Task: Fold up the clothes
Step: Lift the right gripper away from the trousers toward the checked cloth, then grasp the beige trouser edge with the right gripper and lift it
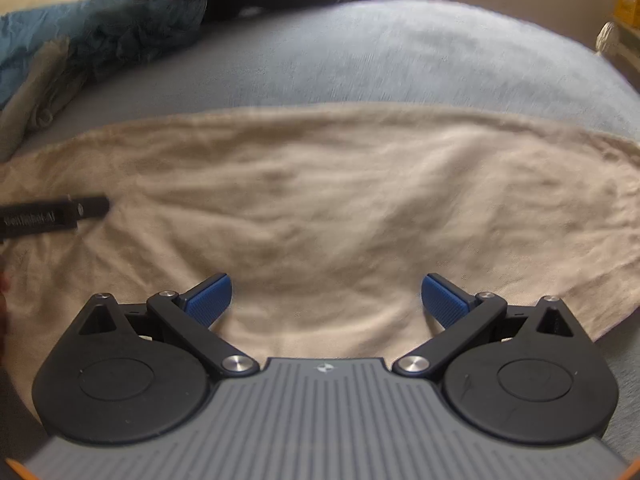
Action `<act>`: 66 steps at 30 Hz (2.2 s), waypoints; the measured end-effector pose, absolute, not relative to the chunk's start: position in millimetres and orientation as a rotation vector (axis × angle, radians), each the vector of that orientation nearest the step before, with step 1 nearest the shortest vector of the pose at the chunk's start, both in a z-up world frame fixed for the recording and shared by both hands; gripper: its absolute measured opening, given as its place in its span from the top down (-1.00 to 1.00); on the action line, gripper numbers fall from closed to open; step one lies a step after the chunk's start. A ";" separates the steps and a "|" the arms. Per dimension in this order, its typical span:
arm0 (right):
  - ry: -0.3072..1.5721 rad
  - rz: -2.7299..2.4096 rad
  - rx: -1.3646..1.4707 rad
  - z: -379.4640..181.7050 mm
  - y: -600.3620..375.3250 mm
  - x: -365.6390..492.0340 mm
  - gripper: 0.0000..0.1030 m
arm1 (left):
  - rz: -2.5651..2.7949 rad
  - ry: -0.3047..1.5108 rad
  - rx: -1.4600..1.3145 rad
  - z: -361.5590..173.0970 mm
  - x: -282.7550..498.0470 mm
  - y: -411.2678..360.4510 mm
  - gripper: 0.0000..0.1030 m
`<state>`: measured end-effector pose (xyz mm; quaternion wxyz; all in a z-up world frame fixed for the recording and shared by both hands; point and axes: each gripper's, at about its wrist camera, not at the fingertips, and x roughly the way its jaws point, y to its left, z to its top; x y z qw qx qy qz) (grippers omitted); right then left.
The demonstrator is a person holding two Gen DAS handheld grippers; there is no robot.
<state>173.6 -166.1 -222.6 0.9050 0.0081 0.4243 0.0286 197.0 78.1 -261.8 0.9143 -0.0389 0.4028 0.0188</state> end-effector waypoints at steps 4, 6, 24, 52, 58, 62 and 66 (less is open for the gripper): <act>0.834 0.019 0.019 -213.2 -180.6 190.7 -0.98 | 0.038 0.829 -0.077 -262.5 195.3 77.5 -1.00; 0.813 -0.001 0.020 -208.6 -188.0 199.5 -0.97 | 0.038 0.835 -0.077 -262.1 196.2 77.5 -1.00; 0.676 -0.143 0.468 -191.8 -321.7 168.9 -0.98 | 0.042 0.838 -0.073 -261.4 197.5 77.0 -1.00; 0.378 -0.348 1.065 -249.2 -508.8 126.9 0.60 | 0.052 0.847 -0.040 -262.8 199.4 72.4 -1.00; 0.341 -0.262 1.039 -228.3 -491.8 138.9 0.93 | 0.044 0.846 -0.046 -262.6 198.4 73.7 -1.00; 0.335 -0.117 0.987 -192.3 -451.5 145.0 0.93 | 0.039 0.843 -0.051 -262.4 197.5 74.7 -1.00; 0.339 0.072 0.969 -157.2 -399.0 155.0 0.93 | 0.023 0.837 -0.055 -262.7 195.3 76.7 -1.00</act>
